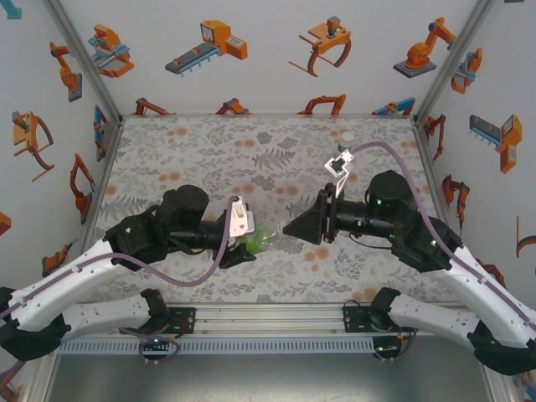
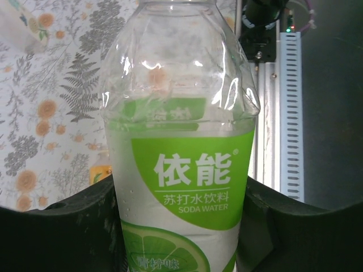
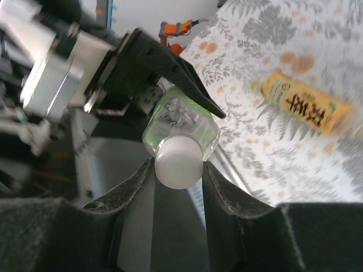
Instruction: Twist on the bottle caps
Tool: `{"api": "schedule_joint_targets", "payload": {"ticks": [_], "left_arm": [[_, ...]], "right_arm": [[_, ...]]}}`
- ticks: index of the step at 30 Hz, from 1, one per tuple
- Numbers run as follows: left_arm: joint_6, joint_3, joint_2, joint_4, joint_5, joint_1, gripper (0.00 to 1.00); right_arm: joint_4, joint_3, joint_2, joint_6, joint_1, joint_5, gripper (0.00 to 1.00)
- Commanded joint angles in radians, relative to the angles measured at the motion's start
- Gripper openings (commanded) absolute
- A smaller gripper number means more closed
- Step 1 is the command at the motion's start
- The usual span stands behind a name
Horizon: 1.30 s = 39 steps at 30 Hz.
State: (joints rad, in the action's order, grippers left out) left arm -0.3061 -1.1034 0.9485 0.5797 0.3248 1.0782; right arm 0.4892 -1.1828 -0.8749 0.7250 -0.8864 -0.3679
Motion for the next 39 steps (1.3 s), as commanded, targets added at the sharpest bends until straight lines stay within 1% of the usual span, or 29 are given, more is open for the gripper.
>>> {"api": "schedule_joint_targets", "payload": {"ticks": [1,3,5,6,9,12,14,16,21,23,27,32,35,39], "left_arm": [[-0.010,-0.008,0.011,-0.043,-0.014,0.007,0.00],[-0.005,-0.008,0.014,-0.049,-0.028,0.007,0.00],[-0.005,-0.012,0.018,-0.049,-0.032,0.008,0.00],[-0.006,-0.012,0.019,-0.049,-0.033,0.007,0.00],[-0.009,-0.014,0.021,-0.050,-0.032,0.007,0.00],[-0.011,-0.017,0.023,-0.047,-0.031,0.007,0.00],[-0.012,-0.017,0.024,-0.049,-0.030,0.007,0.00],[-0.012,-0.016,0.023,-0.047,-0.023,0.007,0.00],[-0.010,-0.018,0.025,-0.042,0.012,0.009,0.00],[-0.008,-0.015,0.020,-0.040,0.023,0.009,0.00],[-0.009,-0.010,0.013,-0.040,0.043,0.010,0.00],[-0.013,-0.008,0.006,-0.038,0.096,0.009,0.00],[-0.013,-0.004,0.005,-0.037,0.125,0.011,0.00],[-0.017,-0.005,0.000,-0.037,0.153,0.011,0.00]], "right_arm": [[0.069,-0.012,-0.051,0.521,-0.003,0.121,0.00],[0.031,0.000,-0.069,0.641,-0.003,0.079,0.00],[0.118,-0.027,-0.082,0.718,-0.004,0.086,0.00],[0.149,-0.043,-0.083,0.733,-0.003,0.095,0.00],[0.138,-0.047,-0.073,0.767,-0.003,0.117,0.00],[0.133,-0.054,-0.073,0.748,-0.003,0.120,0.00],[0.137,-0.062,-0.073,0.711,-0.003,0.123,0.07],[0.169,-0.093,-0.076,0.643,-0.003,0.147,0.19],[0.194,-0.180,-0.077,0.339,-0.003,0.177,0.48],[0.161,-0.182,-0.072,0.219,-0.003,0.149,0.53],[0.094,-0.184,-0.065,-0.036,-0.004,0.048,0.55],[0.080,-0.198,-0.045,-0.425,-0.003,-0.065,0.55],[0.125,-0.227,-0.047,-0.639,-0.003,-0.148,0.56],[0.265,-0.280,-0.067,-0.941,-0.003,-0.307,0.56]]}}
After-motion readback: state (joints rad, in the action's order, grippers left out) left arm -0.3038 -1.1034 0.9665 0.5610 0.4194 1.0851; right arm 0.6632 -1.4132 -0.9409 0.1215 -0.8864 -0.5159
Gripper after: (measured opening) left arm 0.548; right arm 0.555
